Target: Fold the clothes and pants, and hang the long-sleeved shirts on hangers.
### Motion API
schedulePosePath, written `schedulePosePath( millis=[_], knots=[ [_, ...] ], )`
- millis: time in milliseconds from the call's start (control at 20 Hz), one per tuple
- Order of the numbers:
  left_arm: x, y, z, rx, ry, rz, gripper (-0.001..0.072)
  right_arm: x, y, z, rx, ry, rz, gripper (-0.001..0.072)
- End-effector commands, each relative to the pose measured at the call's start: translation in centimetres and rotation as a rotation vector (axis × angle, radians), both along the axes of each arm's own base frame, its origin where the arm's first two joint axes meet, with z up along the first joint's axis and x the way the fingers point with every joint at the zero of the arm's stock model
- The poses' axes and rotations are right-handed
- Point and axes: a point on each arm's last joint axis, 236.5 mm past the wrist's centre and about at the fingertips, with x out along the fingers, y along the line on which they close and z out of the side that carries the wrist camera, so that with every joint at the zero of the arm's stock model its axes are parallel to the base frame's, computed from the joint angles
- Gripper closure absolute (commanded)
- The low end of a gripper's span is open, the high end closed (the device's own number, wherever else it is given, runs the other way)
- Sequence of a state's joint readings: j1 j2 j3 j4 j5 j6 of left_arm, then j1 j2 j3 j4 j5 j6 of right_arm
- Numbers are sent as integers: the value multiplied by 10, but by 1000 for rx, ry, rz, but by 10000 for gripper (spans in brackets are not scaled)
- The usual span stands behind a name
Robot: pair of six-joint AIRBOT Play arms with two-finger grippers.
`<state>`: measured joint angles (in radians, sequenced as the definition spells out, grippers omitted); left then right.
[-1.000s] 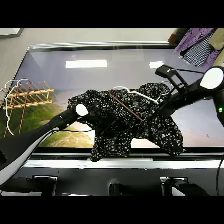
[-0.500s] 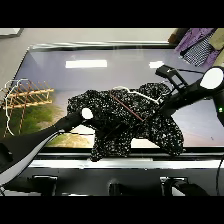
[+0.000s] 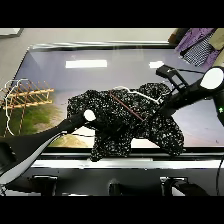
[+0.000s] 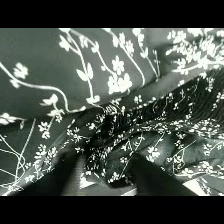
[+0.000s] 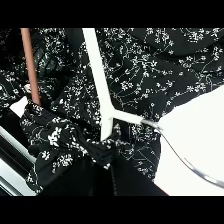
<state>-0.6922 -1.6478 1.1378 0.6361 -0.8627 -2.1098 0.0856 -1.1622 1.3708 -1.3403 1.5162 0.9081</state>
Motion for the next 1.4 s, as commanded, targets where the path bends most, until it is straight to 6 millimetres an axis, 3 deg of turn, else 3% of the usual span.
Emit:
schedulePosePath(
  millis=[0, 100, 250, 350, 450, 600, 750, 900, 1000, 1100, 1350],
  knots=[
    [-8, -4, 1, -9, -4, -34, 584, 0, -1, 0, -6, -1, -1, 673],
    [-5, -4, 2, -12, -26, -45, 679, -1, -1, 3, -6, -10, -1, 673],
    [12, 0, 10, -34, -106, -82, 682, -8, 0, 12, 5, -22, 5, 673],
    [34, 9, 22, -21, -176, -103, 683, -23, 7, 15, 30, 17, 25, 673],
    [60, 27, 38, 35, -275, -156, 683, -39, 11, 18, 48, 63, 47, 674],
    [97, 58, 66, 153, -417, -243, 683, -42, 12, 24, 54, 41, 49, 674],
    [121, 83, 93, 246, -505, -292, 683, -45, 14, 26, 62, 47, 50, 674],
    [131, 93, 115, 269, -566, -336, 683, -45, 23, 23, 5, 25, 104, 675],
    [131, 96, 122, 276, -573, -353, 683, -35, 16, 19, -121, -25, 62, 675],
    [131, 101, 122, 293, -578, -379, 683, -31, 7, 19, -214, -54, 48, 674],
    [142, 114, 119, 343, -603, -374, 683, -53, 16, 15, -192, 31, 73, 675]
  ],
)
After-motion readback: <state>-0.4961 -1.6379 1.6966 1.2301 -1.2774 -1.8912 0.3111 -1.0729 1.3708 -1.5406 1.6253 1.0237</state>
